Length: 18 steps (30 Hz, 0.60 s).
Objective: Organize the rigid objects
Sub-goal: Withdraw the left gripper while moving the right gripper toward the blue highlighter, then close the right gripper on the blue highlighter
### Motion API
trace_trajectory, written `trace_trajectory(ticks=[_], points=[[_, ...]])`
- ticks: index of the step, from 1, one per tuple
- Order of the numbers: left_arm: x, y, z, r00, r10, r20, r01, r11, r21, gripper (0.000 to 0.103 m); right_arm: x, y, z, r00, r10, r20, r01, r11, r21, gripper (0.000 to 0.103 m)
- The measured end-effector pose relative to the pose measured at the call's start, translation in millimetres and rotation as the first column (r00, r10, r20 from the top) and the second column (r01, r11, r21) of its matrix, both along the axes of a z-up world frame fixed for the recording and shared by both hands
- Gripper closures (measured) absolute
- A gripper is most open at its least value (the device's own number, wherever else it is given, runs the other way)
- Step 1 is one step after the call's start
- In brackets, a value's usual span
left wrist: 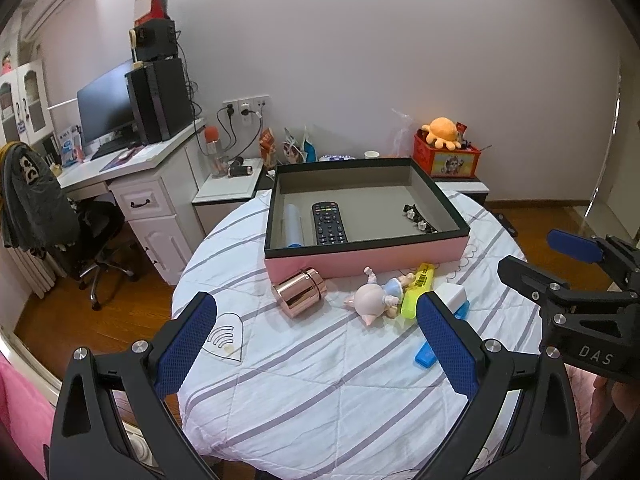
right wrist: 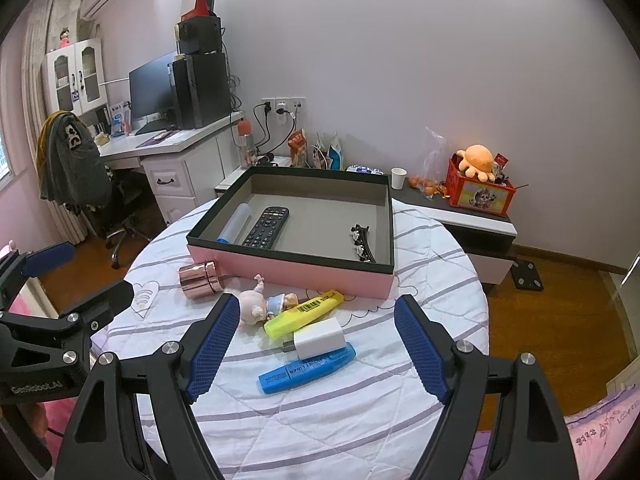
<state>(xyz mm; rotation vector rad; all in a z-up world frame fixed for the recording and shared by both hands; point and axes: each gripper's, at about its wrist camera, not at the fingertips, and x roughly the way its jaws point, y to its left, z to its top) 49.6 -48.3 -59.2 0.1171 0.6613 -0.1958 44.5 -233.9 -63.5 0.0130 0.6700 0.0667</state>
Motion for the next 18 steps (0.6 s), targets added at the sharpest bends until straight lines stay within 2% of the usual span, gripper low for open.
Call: trace_trajectory(ticks=[9, 14, 18], points=[[6, 3, -18, 0.999, -0.001, -0.035, 0.002, 1.0, 0.013, 0.002, 2, -6, -12, 0.999, -0.014, -0.029, 0.015, 1.0, 0.007, 0.022], [13, 10, -39, 0.996, 0.012, -0.084, -0.01, 1.0, 0.026, 0.002, 7, -11, -35, 0.996, -0.035, -0.086, 0.036, 0.999, 0.011, 0.022], [19, 13, -53, 0.993, 0.014, -0.117, -0.011, 1.0, 0.027, 0.002, 13, -8, -66, 0.986, -0.057, -0.16, 0.06, 0.998, 0.017, 0.022]])
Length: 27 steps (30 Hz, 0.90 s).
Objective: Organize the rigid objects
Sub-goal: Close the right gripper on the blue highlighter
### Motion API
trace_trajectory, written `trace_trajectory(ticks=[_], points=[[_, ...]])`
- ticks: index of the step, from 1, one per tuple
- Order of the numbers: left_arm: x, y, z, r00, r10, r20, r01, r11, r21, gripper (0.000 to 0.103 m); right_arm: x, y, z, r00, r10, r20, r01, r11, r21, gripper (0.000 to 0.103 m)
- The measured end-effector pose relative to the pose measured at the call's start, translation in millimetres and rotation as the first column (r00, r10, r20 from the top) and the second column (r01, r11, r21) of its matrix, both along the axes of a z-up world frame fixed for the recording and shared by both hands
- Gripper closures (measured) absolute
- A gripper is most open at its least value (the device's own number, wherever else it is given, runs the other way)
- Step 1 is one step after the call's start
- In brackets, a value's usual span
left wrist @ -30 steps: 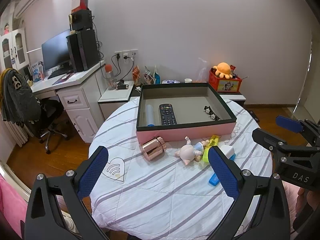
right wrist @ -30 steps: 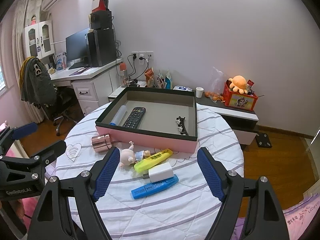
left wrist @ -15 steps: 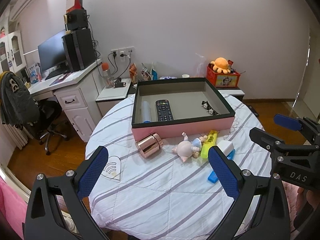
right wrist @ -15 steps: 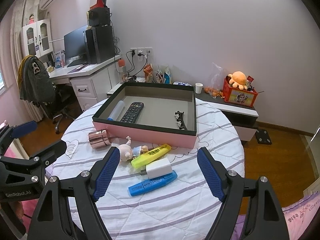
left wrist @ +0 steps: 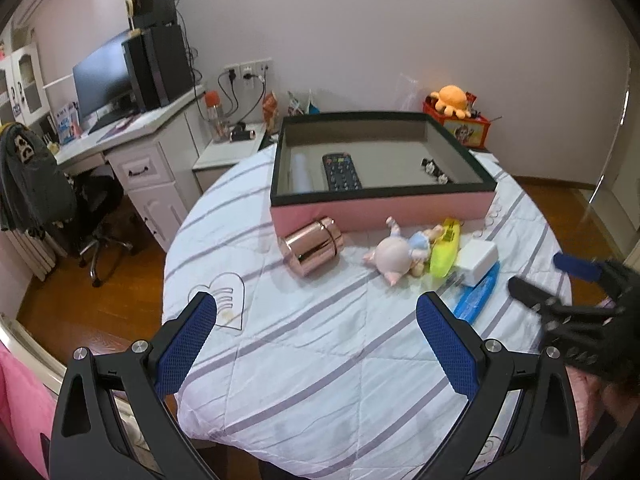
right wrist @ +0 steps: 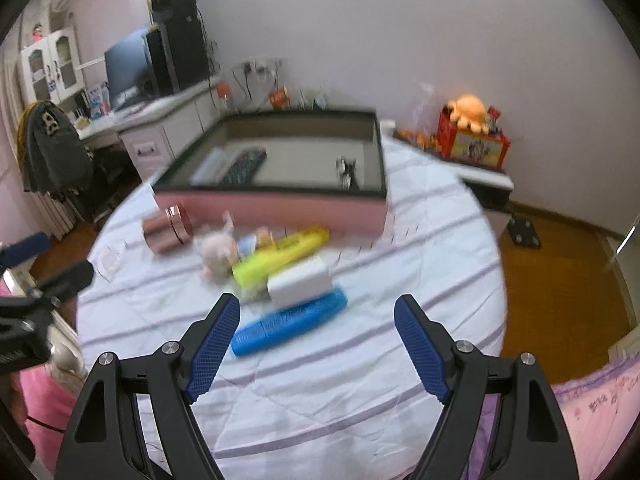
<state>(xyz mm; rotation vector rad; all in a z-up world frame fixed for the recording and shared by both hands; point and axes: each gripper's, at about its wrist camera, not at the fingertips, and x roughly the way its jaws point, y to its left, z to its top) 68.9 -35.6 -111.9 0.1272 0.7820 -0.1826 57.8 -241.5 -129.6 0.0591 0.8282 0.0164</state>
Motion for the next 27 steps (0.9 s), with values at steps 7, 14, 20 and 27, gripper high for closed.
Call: trace_trajectory(ticks=[7, 14, 20, 27], points=[[7, 0, -16, 0.999, -0.02, -0.037, 0.021, 1.0, 0.006, 0.002, 20, 23, -46, 0.996, -0.023, -0.088, 0.026, 0.999, 0.026, 0.022], [11, -8, -25, 0.996, -0.058, -0.063, 0.058, 0.998, 0.012, 0.002, 29, 22, -65, 0.988, -0.089, -0.125, 0.082, 0.995, -0.061, 0.022], [16, -17, -31, 0.995, -0.07, -0.077, 0.071, 0.997, 0.006, 0.002, 18, -20, -61, 0.985, -0.127, -0.117, 0.122, 0.991, -0.048, 0.022], [14, -25, -31, 0.993, -0.085, -0.078, 0.087, 0.996, 0.02, 0.002, 29, -26, -66, 0.991, -0.056, -0.12, 0.052, 0.998, -0.036, 0.023]])
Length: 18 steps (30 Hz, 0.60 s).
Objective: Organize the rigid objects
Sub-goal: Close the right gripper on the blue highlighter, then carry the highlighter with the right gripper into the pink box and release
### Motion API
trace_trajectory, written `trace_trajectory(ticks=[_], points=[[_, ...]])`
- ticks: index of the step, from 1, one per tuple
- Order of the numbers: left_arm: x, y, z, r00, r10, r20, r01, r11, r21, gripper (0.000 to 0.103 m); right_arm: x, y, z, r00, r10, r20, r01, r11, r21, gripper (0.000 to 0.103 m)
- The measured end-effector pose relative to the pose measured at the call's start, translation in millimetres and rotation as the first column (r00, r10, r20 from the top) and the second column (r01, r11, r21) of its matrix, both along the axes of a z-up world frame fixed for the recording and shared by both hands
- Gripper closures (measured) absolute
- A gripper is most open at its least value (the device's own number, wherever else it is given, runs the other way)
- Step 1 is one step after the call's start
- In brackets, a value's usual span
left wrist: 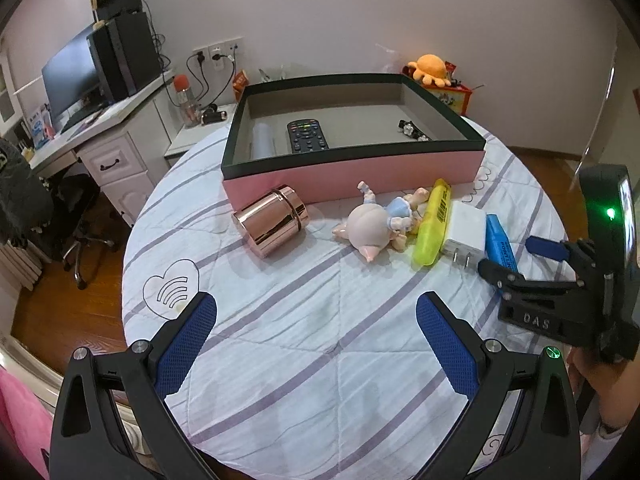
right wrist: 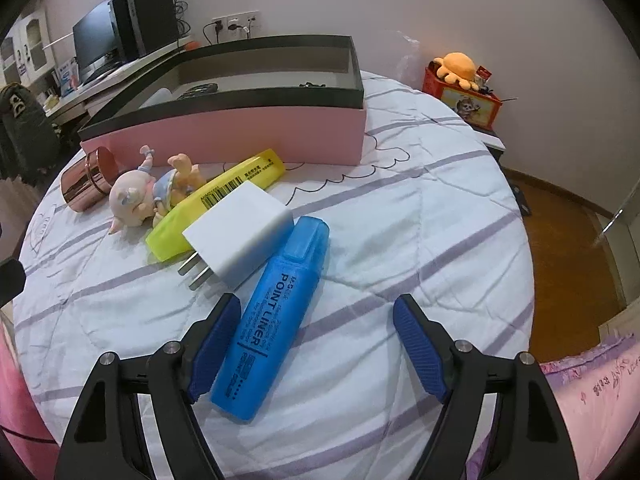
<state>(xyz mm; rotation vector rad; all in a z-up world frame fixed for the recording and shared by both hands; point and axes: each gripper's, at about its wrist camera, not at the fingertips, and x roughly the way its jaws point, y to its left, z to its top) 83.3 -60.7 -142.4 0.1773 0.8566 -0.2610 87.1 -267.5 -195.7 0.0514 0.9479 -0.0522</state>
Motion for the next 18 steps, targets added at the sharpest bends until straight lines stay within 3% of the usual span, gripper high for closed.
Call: trace_trajectory(ticks=[1, 4, 6, 8, 18], points=[[0, 0, 0, 1.0, 0.001, -0.001, -0.001, 1.0, 0.001, 0.002, 1, 0, 0, 1.0, -0.001, 0.002, 0.001, 1.0, 0.001, 0.026], [0, 0, 0, 1.0, -0.001, -0.003, 0.001, 1.0, 0.007, 0.002, 9, -2, 3, 1.0, 0.01, 0.007, -0.01, 1.0, 0.008, 0.053], [2, 1, 0, 1.0, 0.003, -0.003, -0.003, 1.0, 0.007, 0.002, 11, -5, 3, 1.0, 0.021, 0.004, -0.021, 1.0, 0.013, 0.06], [3, 1, 0, 1.0, 0.008, -0.001, -0.008, 1.0, 0.001, 0.002, 11, -10, 5, 1.0, 0.031, 0.005, -0.031, 0.999, 0.033, 0.076], [13, 4, 8, 1.0, 0.02, 0.021, -0.019, 0.999, -0.034, 0.002, 0, -14, 24, 0.997, 0.061, 0.053, -0.065, 0.994, 0.086, 0.076]])
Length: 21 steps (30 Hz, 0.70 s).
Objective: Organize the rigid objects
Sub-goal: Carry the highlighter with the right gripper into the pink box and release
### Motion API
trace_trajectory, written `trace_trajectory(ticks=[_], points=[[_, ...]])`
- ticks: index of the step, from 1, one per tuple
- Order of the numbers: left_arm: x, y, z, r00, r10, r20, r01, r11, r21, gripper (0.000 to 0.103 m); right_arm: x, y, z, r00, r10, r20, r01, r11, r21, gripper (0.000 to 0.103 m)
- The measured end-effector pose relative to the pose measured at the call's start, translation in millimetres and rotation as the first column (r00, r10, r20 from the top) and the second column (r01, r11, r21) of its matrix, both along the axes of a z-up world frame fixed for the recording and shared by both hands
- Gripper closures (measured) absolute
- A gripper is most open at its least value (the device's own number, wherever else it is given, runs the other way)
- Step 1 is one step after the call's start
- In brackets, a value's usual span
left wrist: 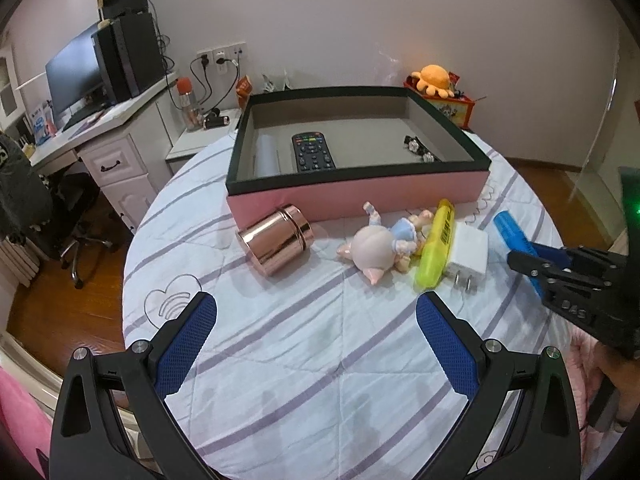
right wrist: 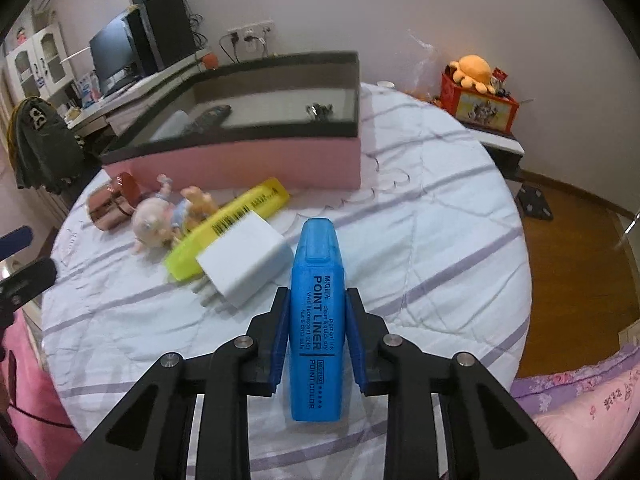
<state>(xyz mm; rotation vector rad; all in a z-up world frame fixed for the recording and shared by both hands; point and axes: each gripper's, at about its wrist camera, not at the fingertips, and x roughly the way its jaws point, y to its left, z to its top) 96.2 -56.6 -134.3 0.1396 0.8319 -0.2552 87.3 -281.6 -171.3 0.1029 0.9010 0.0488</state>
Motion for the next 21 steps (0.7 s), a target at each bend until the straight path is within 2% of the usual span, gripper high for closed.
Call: trace_trajectory(ticks=[7, 13, 18, 21], points=[[22, 9, 11, 0.999, 0.028, 0.026, -0.028, 0.999, -0.022, 0.002, 12, 12, 45, 0.994, 0.055, 0.092, -0.053, 0.998, -0.022, 0.076], [50, 19, 17, 0.997, 0.063, 0.039, -0.061, 0.997, -0.037, 0.002, 66, 27, 69, 0.986, 0.107, 0.129, -0.107, 0.994, -0.009, 0.076], [70, 22, 15, 0.997, 0.068, 0.034, -0.067, 0.997, -0.032, 0.002, 120, 36, 64, 0.989, 0.102, 0.105, -0.106, 0.994, 0.029, 0.076], [80, 23, 12, 0.998, 0.064, 0.025, -0.063, 0.998, -0.031, 0.002, 154, 36, 50, 0.995, 0.082, 0.053, -0.084, 0.995, 0.055, 0.076]])
